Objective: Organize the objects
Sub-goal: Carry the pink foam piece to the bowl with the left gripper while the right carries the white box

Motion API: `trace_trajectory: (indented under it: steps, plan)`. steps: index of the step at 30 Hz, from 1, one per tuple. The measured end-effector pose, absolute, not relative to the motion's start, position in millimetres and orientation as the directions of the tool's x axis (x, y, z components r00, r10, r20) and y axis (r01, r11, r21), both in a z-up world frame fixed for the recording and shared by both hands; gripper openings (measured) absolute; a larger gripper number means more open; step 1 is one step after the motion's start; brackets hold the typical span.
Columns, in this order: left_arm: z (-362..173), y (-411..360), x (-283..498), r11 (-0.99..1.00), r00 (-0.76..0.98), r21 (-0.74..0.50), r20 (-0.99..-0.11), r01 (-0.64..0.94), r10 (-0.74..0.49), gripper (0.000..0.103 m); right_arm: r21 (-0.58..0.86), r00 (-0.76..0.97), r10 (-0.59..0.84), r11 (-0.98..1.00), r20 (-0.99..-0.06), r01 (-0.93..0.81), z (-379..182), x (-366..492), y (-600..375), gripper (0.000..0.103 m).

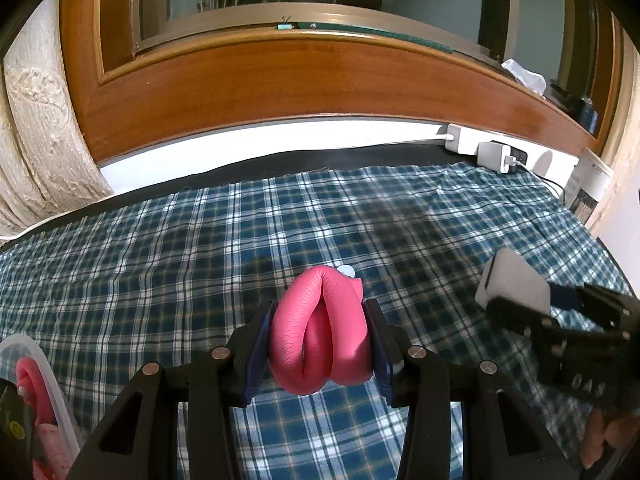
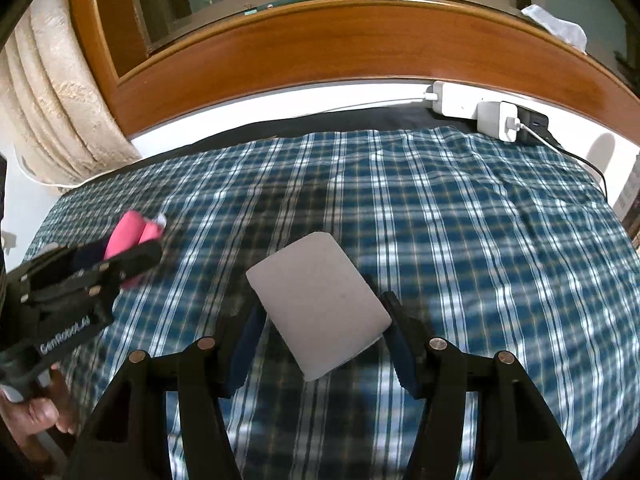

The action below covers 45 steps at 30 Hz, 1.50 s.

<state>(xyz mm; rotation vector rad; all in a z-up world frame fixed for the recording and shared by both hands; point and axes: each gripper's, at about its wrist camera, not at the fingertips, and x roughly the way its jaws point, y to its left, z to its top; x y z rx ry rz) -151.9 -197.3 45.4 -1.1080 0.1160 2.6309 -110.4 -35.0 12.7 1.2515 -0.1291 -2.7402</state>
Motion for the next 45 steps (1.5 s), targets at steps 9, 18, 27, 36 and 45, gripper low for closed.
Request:
trace_trajectory:
  steps: [9, 18, 27, 36, 45]
  plan:
    - [54, -195, -123, -0.949, -0.673, -0.030, -0.698, -0.313, 0.245, 0.047, 0.133, -0.664, -0.137, -0.990, -0.735, 0.057, 17, -79, -45, 0.059]
    - [58, -216, -87, -0.953, -0.687, -0.027, -0.687, -0.301, 0.237, 0.047, 0.123, -0.678, -0.138, -0.990, -0.722, 0.070, 22, -55, -64, 0.059]
    - [72, -237, -51, -0.952, -0.715, -0.045, -0.650, -0.302, 0.257, 0.047, 0.118, -0.684, -0.140, -0.990, -0.715, 0.079, 23, -34, -83, 0.059]
    - [80, -258, -27, -0.951, -0.734, -0.067, -0.621, -0.301, 0.276, 0.047, 0.114, -0.691, -0.152, -0.988, -0.707, 0.101, 25, -18, -106, 0.059]
    - [85, -291, -14, -0.960, -0.756, -0.104, -0.596, -0.260, 0.269, 0.047, 0.122, -0.694, -0.185, -0.983, -0.695, 0.140, 29, -11, -131, 0.059]
